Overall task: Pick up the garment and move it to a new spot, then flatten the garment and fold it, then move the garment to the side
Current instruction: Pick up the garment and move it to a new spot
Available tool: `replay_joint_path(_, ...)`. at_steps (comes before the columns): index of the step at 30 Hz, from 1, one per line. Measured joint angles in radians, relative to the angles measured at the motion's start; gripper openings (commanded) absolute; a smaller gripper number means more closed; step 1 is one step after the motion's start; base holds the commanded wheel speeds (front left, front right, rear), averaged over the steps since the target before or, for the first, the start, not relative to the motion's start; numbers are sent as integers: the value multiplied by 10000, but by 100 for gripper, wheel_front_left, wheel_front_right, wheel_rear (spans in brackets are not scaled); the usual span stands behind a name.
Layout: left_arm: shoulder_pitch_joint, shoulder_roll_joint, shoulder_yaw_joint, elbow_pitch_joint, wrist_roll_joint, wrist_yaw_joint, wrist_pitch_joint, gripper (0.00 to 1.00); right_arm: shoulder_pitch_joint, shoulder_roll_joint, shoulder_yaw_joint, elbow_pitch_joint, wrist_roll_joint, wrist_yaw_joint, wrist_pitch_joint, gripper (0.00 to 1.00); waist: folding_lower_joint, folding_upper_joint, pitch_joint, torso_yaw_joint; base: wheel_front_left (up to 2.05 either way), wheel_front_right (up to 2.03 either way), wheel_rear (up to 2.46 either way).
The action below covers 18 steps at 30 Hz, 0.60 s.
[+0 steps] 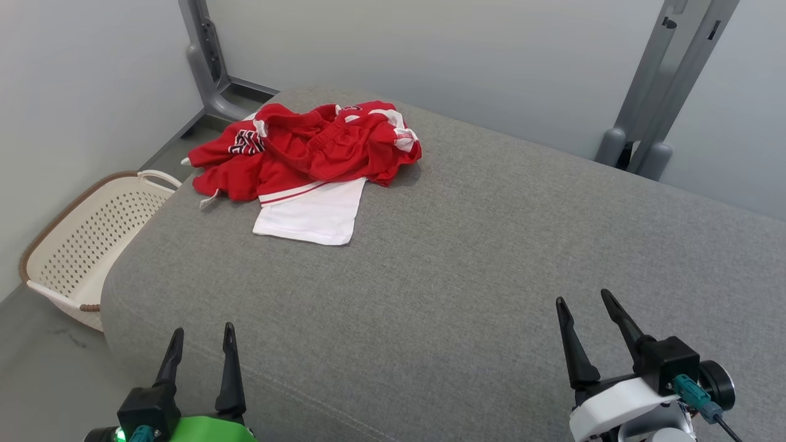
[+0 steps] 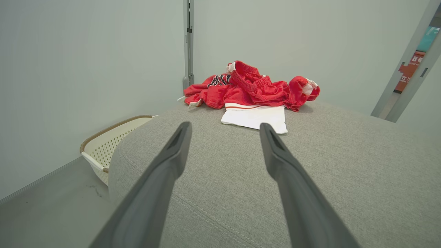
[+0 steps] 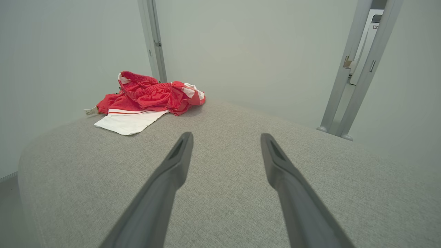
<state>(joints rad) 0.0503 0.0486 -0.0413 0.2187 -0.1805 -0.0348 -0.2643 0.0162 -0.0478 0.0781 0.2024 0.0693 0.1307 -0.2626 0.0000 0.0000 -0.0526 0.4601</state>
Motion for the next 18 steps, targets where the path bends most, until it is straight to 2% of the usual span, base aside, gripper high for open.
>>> replay_joint_path(7, -2, -4, 244, -178, -159, 15, 0, 100, -18, -2, -4, -33, 15, 0, 0, 100, 0, 0, 158, -90, 0, 0, 0)
replay_joint_path(11, -225, 42, 842, -441, -479, 40, 2, 100, -103, -2, -2, -96, -58, 0, 0, 100, 0, 0, 352, -243, 0, 0, 0)
replay_joint_path(14, -971, 554, 1352, -779, -562, -25, 0, 100, -355, -2, -27, -265, -236, 0, 0, 100, 0, 0, 597, -410, 0, 0, 0)
replay_joint_path(18, -2674, 1716, 1601, -1101, -462, -293, 157, 100, -822, 2, -121, -506, -585, 0, 0, 100, 0, 0, 1097, -690, 0, 0, 0)
